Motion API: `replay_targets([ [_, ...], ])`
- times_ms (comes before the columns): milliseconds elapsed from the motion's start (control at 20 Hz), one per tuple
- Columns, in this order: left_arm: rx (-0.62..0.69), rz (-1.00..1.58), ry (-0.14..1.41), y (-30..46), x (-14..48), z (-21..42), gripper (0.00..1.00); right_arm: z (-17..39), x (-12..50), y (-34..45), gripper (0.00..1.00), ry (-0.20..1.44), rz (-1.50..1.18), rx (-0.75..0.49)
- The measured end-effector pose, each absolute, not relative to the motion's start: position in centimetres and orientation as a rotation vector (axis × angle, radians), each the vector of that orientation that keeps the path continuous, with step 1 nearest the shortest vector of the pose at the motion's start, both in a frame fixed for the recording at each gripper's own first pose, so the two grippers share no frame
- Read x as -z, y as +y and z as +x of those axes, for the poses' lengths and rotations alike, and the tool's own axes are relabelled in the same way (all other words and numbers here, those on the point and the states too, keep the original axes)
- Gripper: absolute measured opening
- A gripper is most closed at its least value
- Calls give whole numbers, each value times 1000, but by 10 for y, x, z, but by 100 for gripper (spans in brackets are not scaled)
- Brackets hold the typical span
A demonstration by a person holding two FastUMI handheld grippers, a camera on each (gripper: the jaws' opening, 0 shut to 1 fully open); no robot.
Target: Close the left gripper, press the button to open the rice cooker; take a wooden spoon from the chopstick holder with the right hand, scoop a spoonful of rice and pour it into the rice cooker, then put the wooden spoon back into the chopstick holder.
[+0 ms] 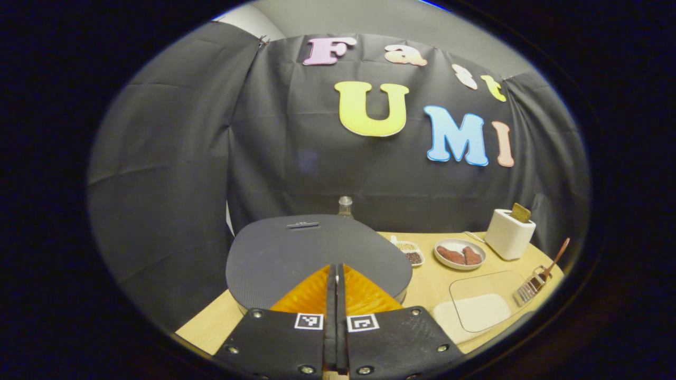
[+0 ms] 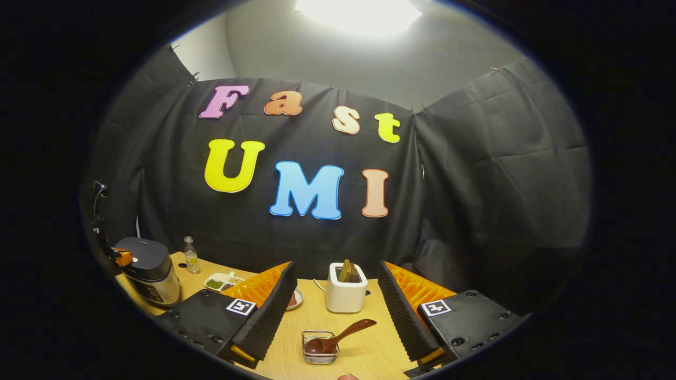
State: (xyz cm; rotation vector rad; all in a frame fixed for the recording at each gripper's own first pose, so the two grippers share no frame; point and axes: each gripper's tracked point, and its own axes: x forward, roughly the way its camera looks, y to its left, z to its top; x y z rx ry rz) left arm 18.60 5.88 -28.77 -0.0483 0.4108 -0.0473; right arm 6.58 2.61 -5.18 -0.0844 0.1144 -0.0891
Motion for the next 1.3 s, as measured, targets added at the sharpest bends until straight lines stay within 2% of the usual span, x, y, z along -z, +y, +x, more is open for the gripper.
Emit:
replay_targets([
  [150,49,-109,441,58,288,182,2,63,53,28,98,116,-69,76],
  [350,40,-68,383,60,265,185,2,61,55,30,97,114,-57,44],
  [650,-3,-17,148,68,153,187,2,65,62,22,98,125,-15,22],
  [950,-20,18,50,62,83,147,1,76,76,8,98,143,8,11],
  [1150,-30,56,2,54,49,110,75,86,99,-8,98,187,34,20],
  [1200,-31,61,-7,53,41,98,81,89,106,-12,98,202,43,23],
  [1300,-35,67,-16,50,30,78,84,94,122,-19,97,239,69,28],
])
